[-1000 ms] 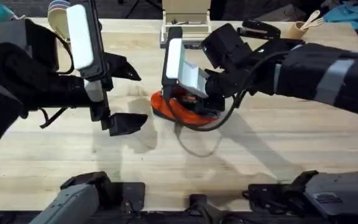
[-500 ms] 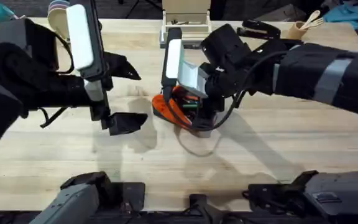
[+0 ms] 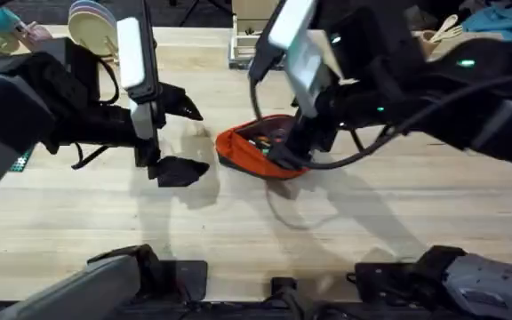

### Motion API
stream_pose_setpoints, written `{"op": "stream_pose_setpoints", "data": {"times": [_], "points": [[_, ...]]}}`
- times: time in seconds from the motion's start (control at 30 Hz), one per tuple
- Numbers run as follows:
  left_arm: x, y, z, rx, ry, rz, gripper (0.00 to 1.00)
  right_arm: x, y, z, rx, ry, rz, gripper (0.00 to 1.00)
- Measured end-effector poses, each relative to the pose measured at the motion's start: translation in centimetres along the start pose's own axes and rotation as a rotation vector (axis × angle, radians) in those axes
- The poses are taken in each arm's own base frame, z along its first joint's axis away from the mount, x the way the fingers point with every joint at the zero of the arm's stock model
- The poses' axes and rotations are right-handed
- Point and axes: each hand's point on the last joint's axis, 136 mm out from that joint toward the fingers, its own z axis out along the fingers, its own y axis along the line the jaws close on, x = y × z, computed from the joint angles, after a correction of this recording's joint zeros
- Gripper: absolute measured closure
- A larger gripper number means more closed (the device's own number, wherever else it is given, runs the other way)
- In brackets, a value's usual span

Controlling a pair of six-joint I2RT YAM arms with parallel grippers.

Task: Unzip the bag, pick up the pens from the table one at a time and place them inside, then zip the bag closed.

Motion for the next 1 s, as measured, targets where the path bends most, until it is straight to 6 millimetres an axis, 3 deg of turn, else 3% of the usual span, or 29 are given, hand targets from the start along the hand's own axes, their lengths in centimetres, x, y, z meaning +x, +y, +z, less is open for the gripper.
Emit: {"op": "stream_pose_setpoints", "data": {"times": [0.17, 0.37, 0.7, 0.83, 1.0], "points": [[2.0, 1.0, 0.1, 0.002, -0.019, -0.015, 0.008, -0.6, 0.2, -2.7, 0.015, -0.042, 0.158, 0.005], [3.9, 1.9, 0.9, 0.019, -0.066, -0.024, 0.008, -2.2, 1.0, -4.4, -0.005, -0.065, 0.313, 0.005], [5.8, 2.2, 3.1, 0.074, -0.122, -0.057, 0.008, -5.6, 4.7, -4.9, -0.038, -0.128, 0.463, 0.005], [5.7, 2.3, 3.4, 0.079, -0.144, -0.065, 0.008, -6.9, 6.3, -5.1, -0.069, -0.162, 0.467, 0.005], [5.4, 2.4, 3.3, 0.073, -0.161, -0.060, 0.008, -7.1, 7.7, -5.2, -0.097, -0.161, 0.459, 0.005]]}}
